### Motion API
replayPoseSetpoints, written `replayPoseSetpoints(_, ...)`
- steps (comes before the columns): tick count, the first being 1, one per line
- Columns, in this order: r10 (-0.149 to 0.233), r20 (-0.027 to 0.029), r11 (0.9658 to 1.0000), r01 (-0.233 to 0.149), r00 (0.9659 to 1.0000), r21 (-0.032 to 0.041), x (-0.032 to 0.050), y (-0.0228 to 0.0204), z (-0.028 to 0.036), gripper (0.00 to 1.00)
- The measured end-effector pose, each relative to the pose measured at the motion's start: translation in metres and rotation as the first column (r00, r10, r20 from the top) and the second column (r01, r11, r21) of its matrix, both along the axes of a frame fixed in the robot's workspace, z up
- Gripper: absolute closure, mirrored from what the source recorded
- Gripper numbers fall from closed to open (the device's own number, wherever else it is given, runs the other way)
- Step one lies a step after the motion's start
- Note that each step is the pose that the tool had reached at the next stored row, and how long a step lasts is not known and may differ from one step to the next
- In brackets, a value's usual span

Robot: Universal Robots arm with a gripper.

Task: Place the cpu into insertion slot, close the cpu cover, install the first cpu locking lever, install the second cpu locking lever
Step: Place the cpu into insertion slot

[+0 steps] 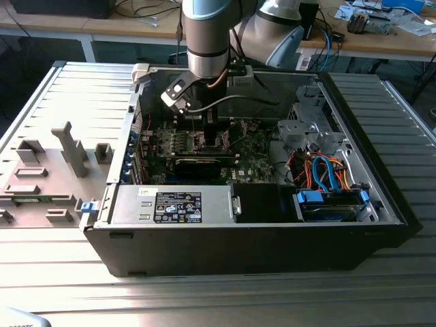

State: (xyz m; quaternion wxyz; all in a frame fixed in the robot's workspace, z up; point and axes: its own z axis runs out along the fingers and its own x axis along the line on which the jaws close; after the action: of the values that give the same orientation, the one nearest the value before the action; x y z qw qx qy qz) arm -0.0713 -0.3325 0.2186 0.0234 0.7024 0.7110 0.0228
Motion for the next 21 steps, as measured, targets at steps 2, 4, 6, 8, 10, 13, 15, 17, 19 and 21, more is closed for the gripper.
replayPoseSetpoints(2,0.0,0.0001,1.0,0.0,1.0,0.0066,0.0001,-0.0001,0.0023,0.4)
replayPoseSetpoints(4,0.0,-0.0002,0.9999,0.0,1.0,0.0123,0.0002,-0.0013,0.0023,0.53)
replayPoseSetpoints(6,0.0,-0.0013,0.9999,0.0,1.0,0.0126,0.0012,-0.003,0.0023,0.53)
replayPoseSetpoints(8,0.0,-0.0037,0.9999,0.0,1.0,0.0125,0.003,-0.0049,0.0024,0.65)
replayPoseSetpoints(10,0.0,-0.0058,0.9999,0.0,1.0,0.0126,0.0048,-0.0062,0.0025,0.71)
replayPoseSetpoints(13,0.0,-0.0068,0.9999,0.0,1.0,0.0139,0.006,-0.0066,0.0053,0.89)
replayPoseSetpoints(15,0.001,-0.0068,0.9999,-0.001,1.0,0.0153,0.0064,-0.0066,0.0098,0.89)
replayPoseSetpoints(17,0.001,-0.0068,0.9999,-0.001,1.0,0.017,0.0067,-0.0066,0.0168,0.89)
replayPoseSetpoints(19,0.002,-0.0068,0.9998,-0.002,1.0,0.0184,0.0071,-0.0066,0.0224,0.89)
replayPoseSetpoints(21,0.002,-0.0069,0.9998,-0.002,1.0,0.0206,0.0074,-0.0066,0.0306,0.89)
